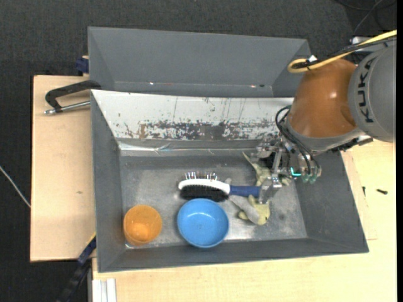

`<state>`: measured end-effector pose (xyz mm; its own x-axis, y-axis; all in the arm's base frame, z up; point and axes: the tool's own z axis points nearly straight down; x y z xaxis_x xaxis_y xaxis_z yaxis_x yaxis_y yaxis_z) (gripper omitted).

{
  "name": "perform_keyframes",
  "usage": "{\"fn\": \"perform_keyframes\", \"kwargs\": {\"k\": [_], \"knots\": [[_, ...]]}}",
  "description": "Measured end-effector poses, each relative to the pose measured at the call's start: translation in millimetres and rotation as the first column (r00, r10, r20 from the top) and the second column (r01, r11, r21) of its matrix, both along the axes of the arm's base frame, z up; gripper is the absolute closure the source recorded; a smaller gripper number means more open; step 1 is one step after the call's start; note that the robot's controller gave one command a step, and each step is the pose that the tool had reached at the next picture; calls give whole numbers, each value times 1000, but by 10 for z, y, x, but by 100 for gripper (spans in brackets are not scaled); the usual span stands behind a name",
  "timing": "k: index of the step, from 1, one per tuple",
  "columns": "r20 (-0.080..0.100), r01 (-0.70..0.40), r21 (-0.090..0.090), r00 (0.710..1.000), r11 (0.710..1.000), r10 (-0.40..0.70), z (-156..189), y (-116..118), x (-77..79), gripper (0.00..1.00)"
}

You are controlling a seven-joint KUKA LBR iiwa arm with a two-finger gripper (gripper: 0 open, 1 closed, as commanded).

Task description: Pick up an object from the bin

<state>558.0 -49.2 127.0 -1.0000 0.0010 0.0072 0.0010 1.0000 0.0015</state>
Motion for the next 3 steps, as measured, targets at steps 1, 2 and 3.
{"fn": "perform_keyframes", "kwargs": {"k": [1,2,3], "knots": [[20,-238,-1,971,971,238,-508,44,-179,0],[-2,-238,0,971,971,238,-521,19,-230,100],[19,-491,-12,871,871,491,664,-656,-133,100]]}}
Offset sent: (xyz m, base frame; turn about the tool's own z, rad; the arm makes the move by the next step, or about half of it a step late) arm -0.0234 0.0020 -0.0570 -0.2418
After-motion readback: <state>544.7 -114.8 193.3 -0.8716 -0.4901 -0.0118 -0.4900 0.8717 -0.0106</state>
